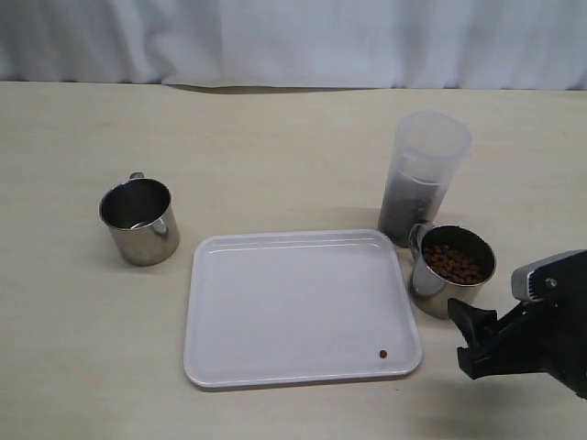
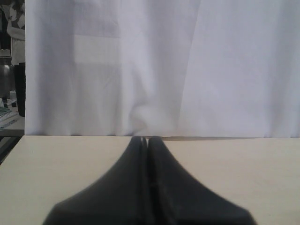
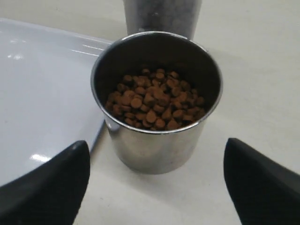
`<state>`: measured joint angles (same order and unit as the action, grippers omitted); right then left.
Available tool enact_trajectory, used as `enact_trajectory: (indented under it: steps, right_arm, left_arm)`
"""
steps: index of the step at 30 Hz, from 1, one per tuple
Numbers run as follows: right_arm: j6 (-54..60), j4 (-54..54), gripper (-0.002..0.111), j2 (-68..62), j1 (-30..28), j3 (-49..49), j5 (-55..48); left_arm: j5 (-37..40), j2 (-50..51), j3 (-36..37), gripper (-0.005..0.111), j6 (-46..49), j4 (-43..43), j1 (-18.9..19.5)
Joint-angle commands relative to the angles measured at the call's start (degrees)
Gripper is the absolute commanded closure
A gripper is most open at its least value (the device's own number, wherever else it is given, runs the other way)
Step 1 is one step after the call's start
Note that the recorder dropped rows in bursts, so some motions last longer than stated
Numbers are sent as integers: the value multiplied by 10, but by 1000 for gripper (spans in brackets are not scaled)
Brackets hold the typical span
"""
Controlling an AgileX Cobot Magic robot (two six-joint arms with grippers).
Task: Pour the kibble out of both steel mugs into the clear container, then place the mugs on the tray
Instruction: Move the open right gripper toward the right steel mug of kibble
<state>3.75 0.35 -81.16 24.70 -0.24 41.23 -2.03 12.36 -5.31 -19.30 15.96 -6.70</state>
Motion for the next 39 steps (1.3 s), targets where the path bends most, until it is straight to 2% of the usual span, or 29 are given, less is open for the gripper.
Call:
enact_trajectory:
  steps: [1,3,6,16,22,39]
  right_arm:
    - [-15,-10,40,-2,3,2,1]
    - [-19,-10,35,-7,3,2,-1]
    - [-19,-10,35,-29,3,2,6]
    - [-18,-10,35,-153,3,2,152]
    - [-15,-10,35,-206,3,2,202]
    - [-14,-10,35,-234,3,-17,196]
  left_arm:
    - [0,-1,-1,107,-1,0,1]
    - [0,-1,-1,107,-1,-1,1]
    - [0,-1,-1,107,-1,-1,1]
    - [0,-1,-1,107,-1,-1,1]
    - [0,-1,-1,107,-1,-1,1]
    - [0,-1,-1,107,-1,0,1]
